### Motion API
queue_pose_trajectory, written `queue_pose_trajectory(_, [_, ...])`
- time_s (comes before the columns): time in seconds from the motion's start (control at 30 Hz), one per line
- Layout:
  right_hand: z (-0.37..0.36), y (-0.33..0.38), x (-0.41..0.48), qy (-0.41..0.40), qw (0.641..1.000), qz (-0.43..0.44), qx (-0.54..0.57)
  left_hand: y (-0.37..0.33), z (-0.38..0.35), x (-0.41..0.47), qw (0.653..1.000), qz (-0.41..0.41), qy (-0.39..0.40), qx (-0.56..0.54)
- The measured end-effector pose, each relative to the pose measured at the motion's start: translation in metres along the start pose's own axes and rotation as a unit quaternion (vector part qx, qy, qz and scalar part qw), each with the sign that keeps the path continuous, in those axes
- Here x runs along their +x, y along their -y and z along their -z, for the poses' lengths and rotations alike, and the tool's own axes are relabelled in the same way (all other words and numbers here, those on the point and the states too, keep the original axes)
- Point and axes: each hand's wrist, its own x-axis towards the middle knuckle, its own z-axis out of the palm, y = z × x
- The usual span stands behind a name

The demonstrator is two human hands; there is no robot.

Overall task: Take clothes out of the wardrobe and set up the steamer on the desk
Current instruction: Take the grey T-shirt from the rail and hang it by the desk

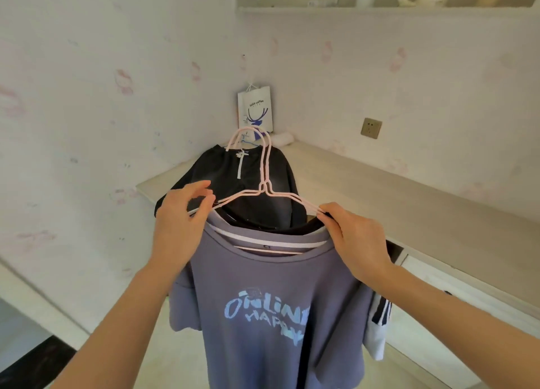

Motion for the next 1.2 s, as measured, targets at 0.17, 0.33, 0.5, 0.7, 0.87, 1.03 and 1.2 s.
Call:
queue_pose_trajectory(0.17, [-0.017,-0.029,0.049,0.002,1.0,0.003,0.008,0.045,-0.028,0.044,0.992,0.004,0.106,0.068])
queue_pose_trajectory(0.33, [-0.039,-0.042,0.082,0.033,0.999,0.005,0.023,0.066,-0.044,0.07,0.988,0.011,0.11,0.11])
queue_pose_trajectory(0.5, [-0.061,-0.046,0.12,0.035,0.998,0.011,0.042,0.086,-0.054,0.095,0.994,-0.01,0.033,0.107])
queue_pose_trajectory(0.7, [-0.088,-0.048,0.19,-0.054,0.996,0.068,0.031,0.095,-0.061,0.159,0.993,-0.056,-0.078,0.065])
queue_pose_trajectory(0.87, [-0.114,-0.048,0.265,-0.103,0.991,0.087,-0.001,0.105,-0.065,0.241,0.986,-0.097,-0.124,0.061])
queue_pose_trajectory(1.03, [-0.14,-0.043,0.332,-0.104,0.994,0.033,-0.022,0.121,-0.07,0.316,0.982,-0.122,-0.133,0.062])
queue_pose_trajectory(1.2, [-0.172,-0.045,0.377,-0.101,0.995,0.01,-0.023,0.146,-0.087,0.37,0.982,-0.124,-0.133,0.053])
